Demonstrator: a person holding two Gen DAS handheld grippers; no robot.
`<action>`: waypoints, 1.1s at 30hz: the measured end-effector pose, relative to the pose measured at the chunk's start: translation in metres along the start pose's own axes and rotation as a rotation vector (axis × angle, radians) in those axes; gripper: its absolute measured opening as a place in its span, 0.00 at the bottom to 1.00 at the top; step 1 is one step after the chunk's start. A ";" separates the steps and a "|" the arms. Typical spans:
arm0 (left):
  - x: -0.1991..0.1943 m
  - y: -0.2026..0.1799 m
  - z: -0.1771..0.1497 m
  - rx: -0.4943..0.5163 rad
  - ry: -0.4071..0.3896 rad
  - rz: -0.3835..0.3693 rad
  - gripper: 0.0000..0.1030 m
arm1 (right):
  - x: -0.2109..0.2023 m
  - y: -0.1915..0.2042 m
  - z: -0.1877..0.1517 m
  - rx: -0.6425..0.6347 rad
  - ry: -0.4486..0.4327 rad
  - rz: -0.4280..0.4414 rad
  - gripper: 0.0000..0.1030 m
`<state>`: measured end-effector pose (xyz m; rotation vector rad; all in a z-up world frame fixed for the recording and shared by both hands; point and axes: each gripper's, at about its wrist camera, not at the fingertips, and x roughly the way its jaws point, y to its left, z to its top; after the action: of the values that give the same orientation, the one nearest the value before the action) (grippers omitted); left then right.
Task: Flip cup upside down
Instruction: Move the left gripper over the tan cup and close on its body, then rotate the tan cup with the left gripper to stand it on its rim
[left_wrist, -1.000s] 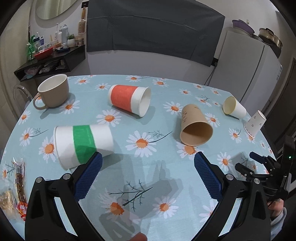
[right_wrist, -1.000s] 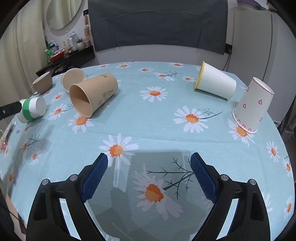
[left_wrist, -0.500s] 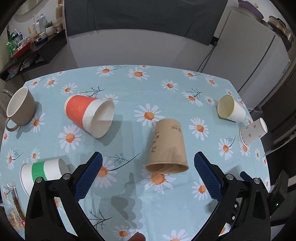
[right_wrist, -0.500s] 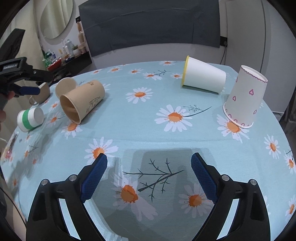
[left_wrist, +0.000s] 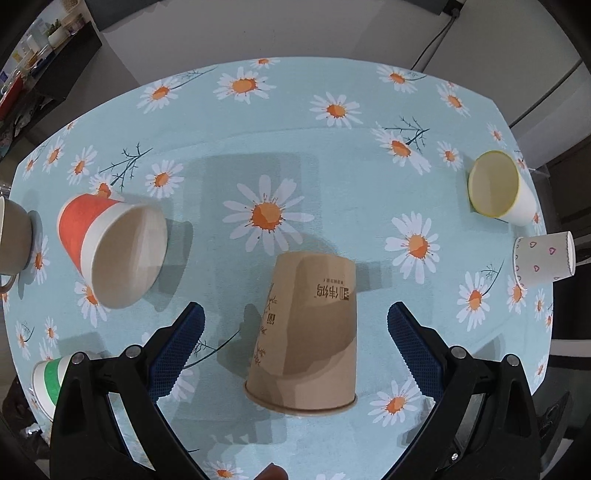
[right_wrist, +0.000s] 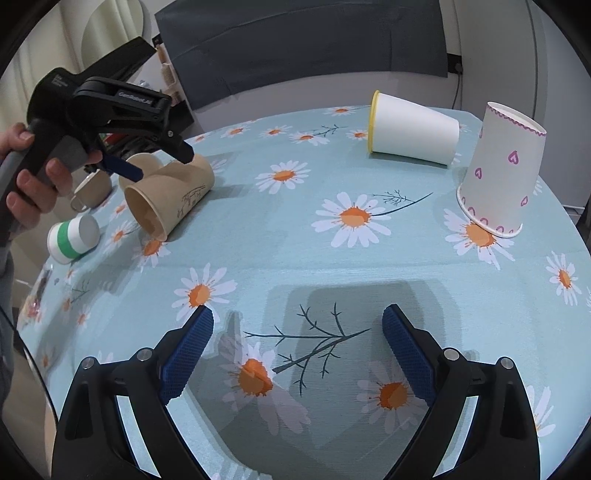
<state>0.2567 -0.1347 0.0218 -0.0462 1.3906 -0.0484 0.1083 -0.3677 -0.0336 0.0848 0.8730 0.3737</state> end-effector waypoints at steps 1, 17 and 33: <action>0.003 -0.003 0.003 0.011 0.018 0.015 0.94 | 0.000 -0.001 0.000 0.002 -0.001 0.004 0.87; -0.015 0.003 -0.001 -0.015 -0.047 0.006 0.53 | -0.003 -0.005 -0.001 0.017 -0.010 0.028 0.87; -0.039 0.020 -0.084 -0.010 -0.472 0.067 0.52 | -0.006 0.001 -0.002 -0.015 -0.027 -0.007 0.87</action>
<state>0.1670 -0.1126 0.0441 -0.0172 0.9194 0.0251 0.1028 -0.3690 -0.0301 0.0729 0.8431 0.3714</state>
